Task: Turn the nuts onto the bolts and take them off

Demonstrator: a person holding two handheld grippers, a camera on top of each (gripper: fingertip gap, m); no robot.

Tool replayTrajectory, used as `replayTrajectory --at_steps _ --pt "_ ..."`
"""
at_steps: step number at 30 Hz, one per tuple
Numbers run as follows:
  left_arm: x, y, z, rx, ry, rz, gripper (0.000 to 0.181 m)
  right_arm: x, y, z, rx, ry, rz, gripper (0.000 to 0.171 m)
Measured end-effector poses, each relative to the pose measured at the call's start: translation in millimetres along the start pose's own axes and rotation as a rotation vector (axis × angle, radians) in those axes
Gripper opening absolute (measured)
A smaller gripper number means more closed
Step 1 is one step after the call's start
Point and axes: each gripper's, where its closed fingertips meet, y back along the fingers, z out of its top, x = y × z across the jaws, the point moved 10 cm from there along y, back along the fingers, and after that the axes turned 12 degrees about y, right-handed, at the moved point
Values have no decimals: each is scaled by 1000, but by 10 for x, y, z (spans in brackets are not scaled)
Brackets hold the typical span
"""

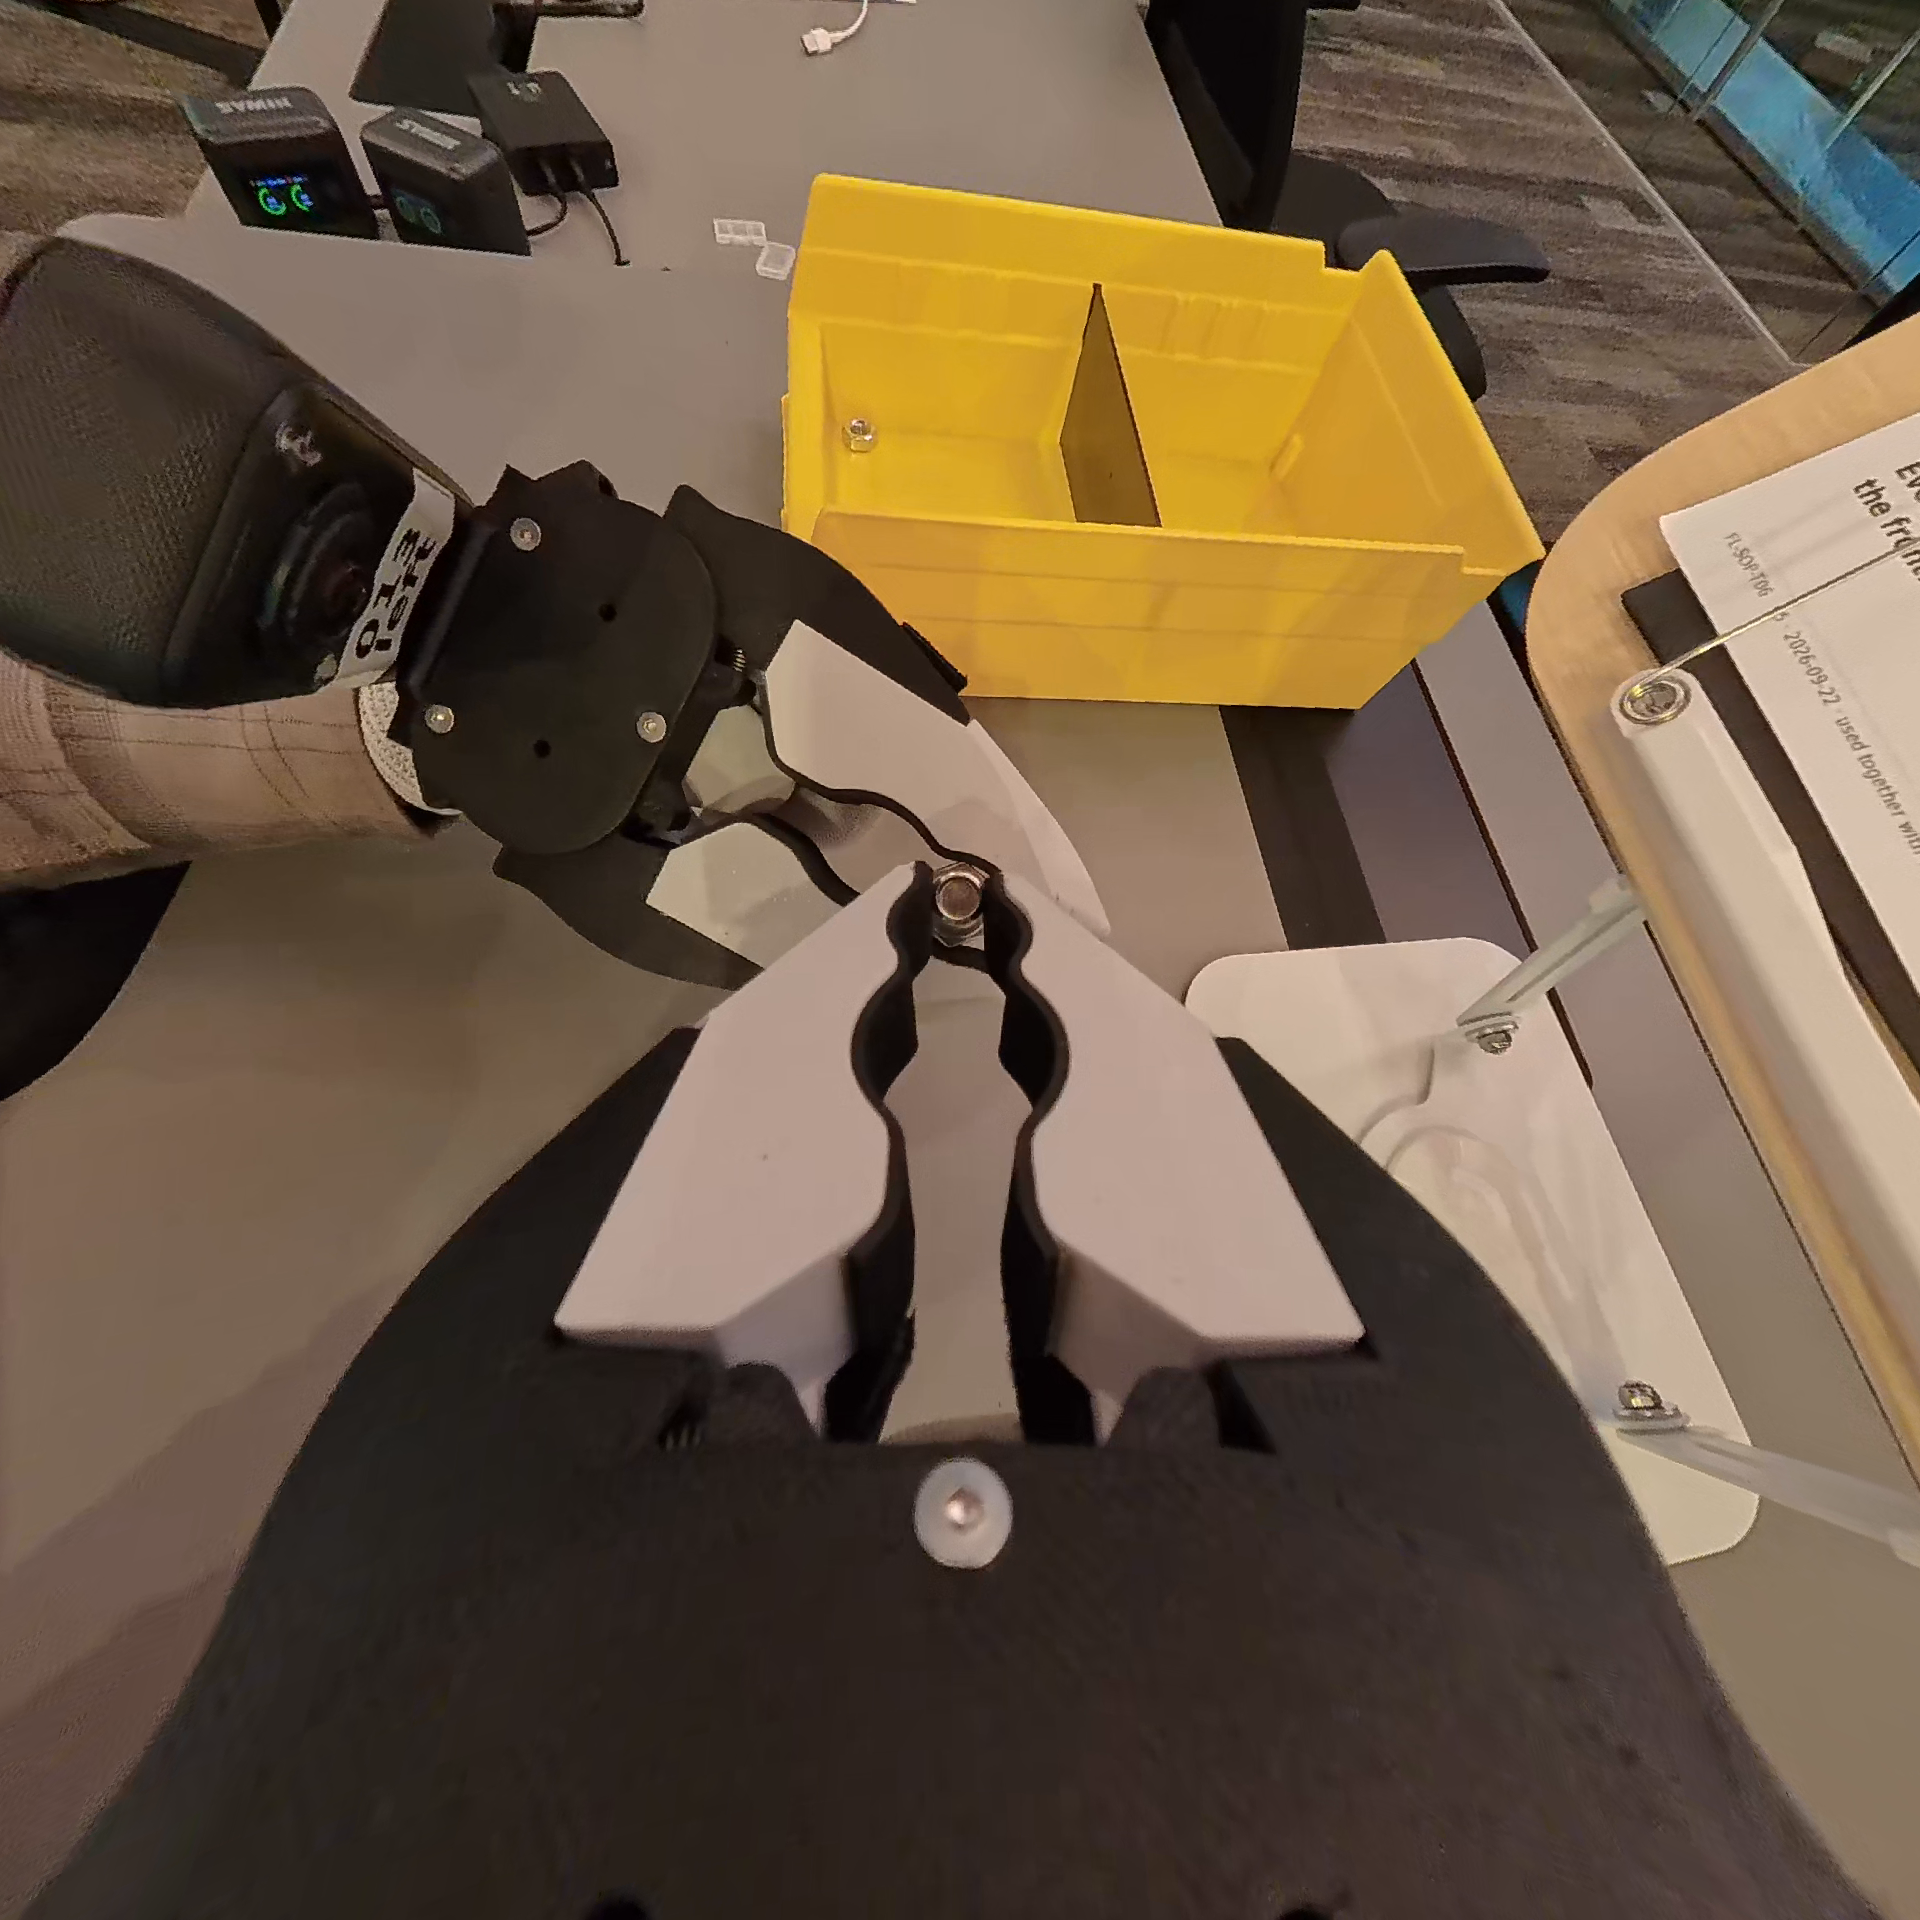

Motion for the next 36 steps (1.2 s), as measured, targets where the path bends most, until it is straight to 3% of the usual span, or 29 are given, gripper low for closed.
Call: replayTrajectory --at_steps 12,22,25,30,33,36 --pt "3 -28 21 -18 12 101 16 -53 1 24 -19 -68 -45 8" --pt "19 -19 24 -35 65 57 15 -42 10 29 -27 -43 -48 8" --pt "28 -22 19 -31 77 58 15 -51 17 29 -17 -34 -74 25" --pt "108 -6 -5 -32 134 64 16 -91 173 25 -86 -45 -69 34" --pt "206 27 -22 -46 204 77 15 -27 221 -168 -10 -8 63 27" --pt "289 53 -46 -55 257 87 15 140 91 -450 215 98 207 30"
